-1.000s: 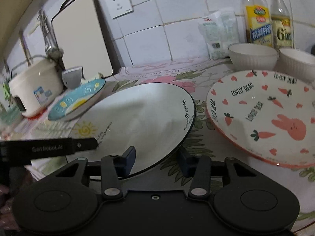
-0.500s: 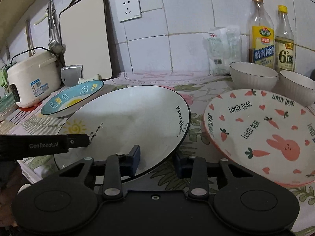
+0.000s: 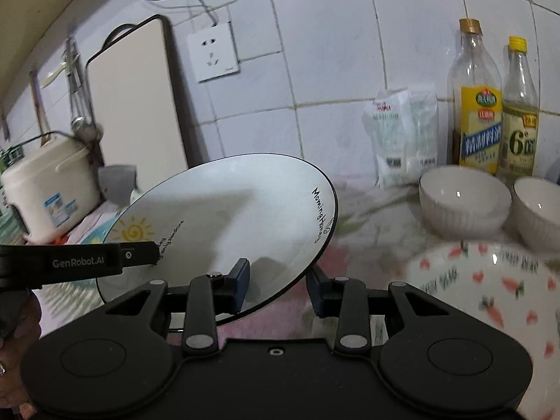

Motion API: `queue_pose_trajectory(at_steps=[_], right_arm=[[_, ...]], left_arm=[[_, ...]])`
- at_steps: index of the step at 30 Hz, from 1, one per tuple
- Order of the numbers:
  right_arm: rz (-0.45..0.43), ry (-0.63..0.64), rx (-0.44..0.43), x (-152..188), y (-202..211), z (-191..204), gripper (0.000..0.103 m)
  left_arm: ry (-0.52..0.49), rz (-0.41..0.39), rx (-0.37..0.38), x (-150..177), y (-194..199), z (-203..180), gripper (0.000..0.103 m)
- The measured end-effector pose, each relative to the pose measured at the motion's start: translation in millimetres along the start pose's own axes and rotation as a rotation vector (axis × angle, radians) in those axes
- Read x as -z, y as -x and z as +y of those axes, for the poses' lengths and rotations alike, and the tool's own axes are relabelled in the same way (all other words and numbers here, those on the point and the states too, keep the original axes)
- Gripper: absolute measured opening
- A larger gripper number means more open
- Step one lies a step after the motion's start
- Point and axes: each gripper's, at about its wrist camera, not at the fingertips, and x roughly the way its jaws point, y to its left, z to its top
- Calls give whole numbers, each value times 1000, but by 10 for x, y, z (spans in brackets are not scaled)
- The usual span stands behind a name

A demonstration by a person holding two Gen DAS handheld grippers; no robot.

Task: Organize plates and bowls
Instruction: 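Slide the white plate toward the blue egg plate and open both grippers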

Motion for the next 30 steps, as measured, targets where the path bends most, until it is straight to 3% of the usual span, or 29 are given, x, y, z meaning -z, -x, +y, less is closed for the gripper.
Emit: queue_pose_trajectory(at_steps=[6, 11, 16, 30], right_arm=[[25, -23, 57, -265, -295, -143, 41], [62, -71, 104, -338, -525, -199, 41], [90, -33, 199, -417, -702, -92, 41], [176, -129, 212, -385, -1148, -197, 42]], left_arm=[[-34, 40, 46, -299, -387, -80, 32], [-4, 53, 59, -382, -686, -61, 32], [50, 113, 100, -391, -907, 43, 32], [-11, 163, 28, -393, -1226, -38, 32]])
